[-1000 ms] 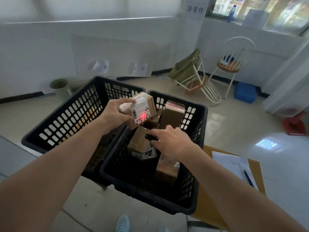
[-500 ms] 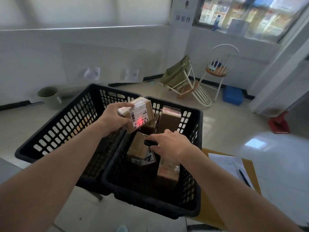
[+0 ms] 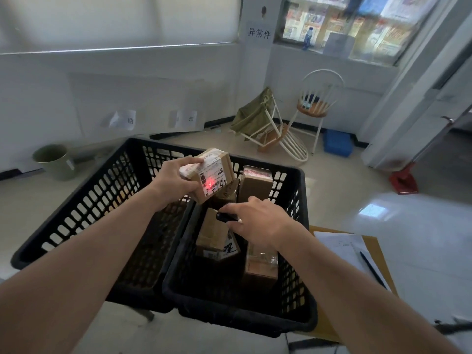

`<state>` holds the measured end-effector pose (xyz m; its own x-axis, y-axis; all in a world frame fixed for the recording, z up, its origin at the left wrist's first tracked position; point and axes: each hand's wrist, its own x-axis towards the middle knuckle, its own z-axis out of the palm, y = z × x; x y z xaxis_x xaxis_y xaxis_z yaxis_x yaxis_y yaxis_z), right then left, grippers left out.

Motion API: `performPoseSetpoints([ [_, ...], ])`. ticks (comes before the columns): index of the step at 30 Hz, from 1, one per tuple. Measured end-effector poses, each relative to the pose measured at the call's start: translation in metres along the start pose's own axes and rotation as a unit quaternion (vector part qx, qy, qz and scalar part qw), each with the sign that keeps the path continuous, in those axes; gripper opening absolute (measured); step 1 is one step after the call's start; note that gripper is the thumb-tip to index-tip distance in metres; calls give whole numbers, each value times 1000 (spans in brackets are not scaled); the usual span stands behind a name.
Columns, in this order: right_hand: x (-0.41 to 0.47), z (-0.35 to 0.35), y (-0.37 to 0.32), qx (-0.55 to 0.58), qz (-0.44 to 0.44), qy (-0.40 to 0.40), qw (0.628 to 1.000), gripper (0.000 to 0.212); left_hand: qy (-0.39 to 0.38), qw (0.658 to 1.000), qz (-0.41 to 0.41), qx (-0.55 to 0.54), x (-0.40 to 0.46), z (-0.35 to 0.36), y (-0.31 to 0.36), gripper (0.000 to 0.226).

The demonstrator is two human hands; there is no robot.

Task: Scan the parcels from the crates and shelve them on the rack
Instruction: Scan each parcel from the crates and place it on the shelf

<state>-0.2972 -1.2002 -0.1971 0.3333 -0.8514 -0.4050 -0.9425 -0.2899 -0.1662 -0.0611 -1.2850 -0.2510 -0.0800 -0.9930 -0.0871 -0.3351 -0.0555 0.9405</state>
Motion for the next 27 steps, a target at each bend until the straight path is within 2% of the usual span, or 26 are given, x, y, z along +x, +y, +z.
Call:
performPoseSetpoints([
  [8, 7, 2, -2, -29, 49, 0, 998, 44, -18, 1000, 9, 15, 9, -7, 2, 67],
  [27, 10, 9, -16, -34, 59, 6, 998, 47, -33, 999, 5, 15, 14, -14, -7, 65],
])
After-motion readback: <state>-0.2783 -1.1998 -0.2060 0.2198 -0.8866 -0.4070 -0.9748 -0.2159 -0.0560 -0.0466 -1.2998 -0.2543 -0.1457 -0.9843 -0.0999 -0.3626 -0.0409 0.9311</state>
